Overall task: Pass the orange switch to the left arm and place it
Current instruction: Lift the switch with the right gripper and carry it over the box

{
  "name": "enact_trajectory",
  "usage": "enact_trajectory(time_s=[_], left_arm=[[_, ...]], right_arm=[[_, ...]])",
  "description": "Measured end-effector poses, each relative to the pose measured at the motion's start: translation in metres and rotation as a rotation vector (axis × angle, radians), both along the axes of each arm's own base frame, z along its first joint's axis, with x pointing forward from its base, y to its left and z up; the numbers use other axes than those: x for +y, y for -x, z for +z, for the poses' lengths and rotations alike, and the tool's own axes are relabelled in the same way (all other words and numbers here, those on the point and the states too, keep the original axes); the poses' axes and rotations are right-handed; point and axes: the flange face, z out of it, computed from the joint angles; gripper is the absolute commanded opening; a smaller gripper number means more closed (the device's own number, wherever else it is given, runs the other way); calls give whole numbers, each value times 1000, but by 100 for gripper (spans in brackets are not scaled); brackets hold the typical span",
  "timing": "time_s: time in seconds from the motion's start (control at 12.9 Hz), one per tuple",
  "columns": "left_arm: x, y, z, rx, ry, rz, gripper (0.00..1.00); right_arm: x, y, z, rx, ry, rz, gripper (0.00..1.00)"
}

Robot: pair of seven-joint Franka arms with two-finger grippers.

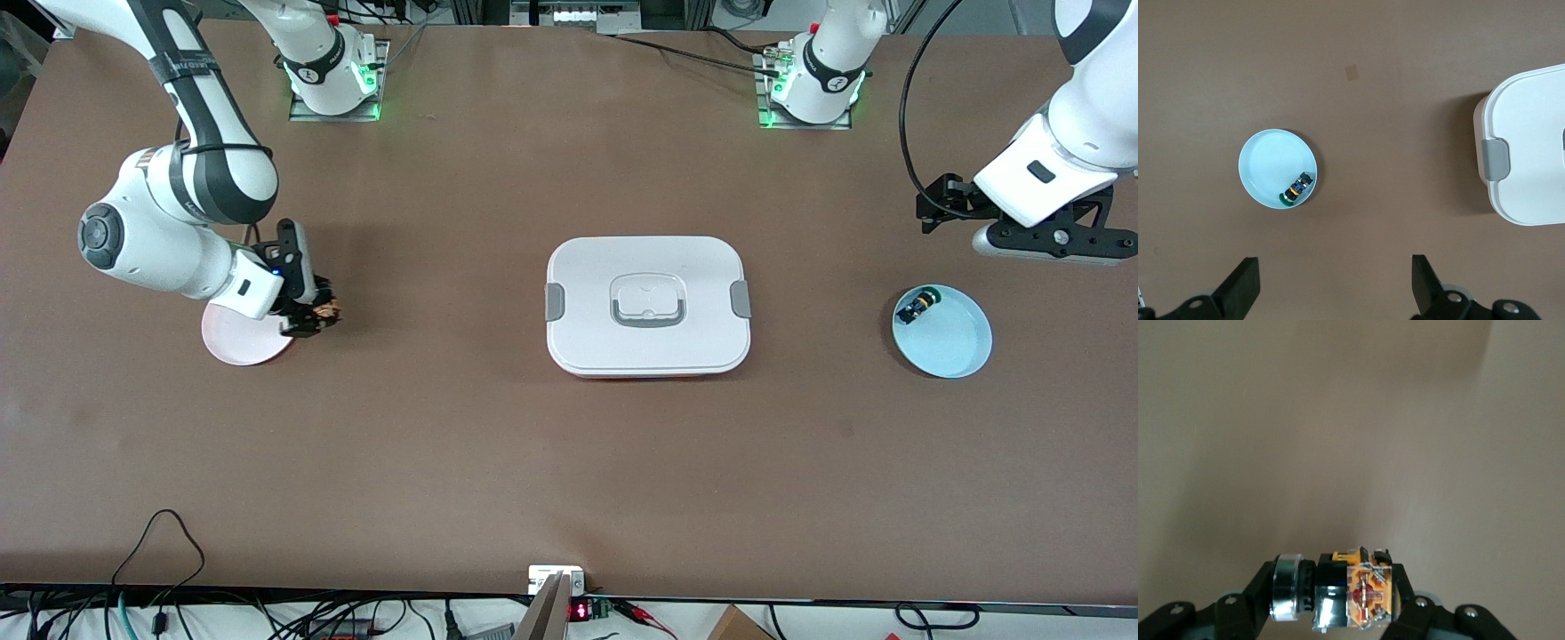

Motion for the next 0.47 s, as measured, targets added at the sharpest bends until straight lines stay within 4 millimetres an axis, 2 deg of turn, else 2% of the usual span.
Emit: enact_trajectory(time_s=[0.16, 0.47], left_arm=[[-1, 0, 1, -2, 0, -1, 100], [-1, 0, 3, -6, 1, -3, 100]], right_arm=[[46, 6, 9, 66, -137, -98, 0], [154, 29, 23, 202, -419, -307, 0]])
